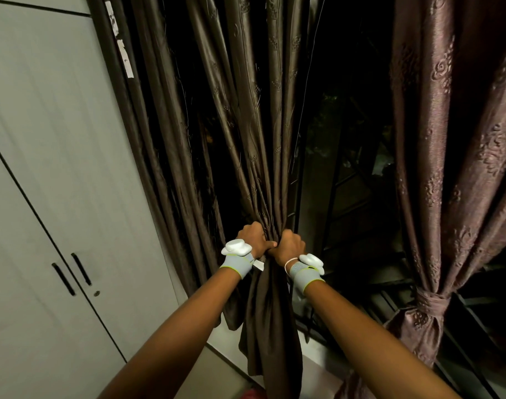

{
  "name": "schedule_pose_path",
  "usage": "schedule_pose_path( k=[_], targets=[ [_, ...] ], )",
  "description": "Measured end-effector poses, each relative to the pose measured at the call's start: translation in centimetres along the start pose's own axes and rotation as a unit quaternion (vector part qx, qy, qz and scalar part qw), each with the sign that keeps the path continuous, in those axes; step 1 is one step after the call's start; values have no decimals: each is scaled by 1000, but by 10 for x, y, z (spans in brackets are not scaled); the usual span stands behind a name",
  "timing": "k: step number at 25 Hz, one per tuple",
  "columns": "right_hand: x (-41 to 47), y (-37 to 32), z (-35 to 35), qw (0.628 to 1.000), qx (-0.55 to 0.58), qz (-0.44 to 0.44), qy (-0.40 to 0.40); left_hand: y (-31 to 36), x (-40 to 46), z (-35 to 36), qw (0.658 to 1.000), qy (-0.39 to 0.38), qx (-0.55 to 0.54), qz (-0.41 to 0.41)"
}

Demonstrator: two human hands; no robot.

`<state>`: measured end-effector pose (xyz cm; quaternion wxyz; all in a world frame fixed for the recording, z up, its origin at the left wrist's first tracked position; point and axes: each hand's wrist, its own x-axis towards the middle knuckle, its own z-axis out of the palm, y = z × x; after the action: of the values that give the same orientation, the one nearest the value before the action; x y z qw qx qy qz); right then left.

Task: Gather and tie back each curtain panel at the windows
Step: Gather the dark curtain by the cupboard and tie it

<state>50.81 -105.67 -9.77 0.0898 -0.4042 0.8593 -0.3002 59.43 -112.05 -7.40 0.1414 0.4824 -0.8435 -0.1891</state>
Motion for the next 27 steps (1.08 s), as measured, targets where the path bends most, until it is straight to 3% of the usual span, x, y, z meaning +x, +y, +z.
schedule_pose_path(
  k=[8,12,16,18,27],
  targets=[
    [-1,3,-8,998,16,-26,-52,3,1,-6,998,-18,58,16],
    [-1,8,-14,985,83,-65,-136,1,2,-3,998,1,70,3],
    [0,11,-15,949,179,-88,-243,-4,5,-6,998,-5,55,-9],
    [7,14,0,955,168,-78,-232,0,6,-4,999,-6,41,-12],
    [-34,-5,9,998,58,-27,-27,18,1,15,997,27,-62,-41]
  ],
)
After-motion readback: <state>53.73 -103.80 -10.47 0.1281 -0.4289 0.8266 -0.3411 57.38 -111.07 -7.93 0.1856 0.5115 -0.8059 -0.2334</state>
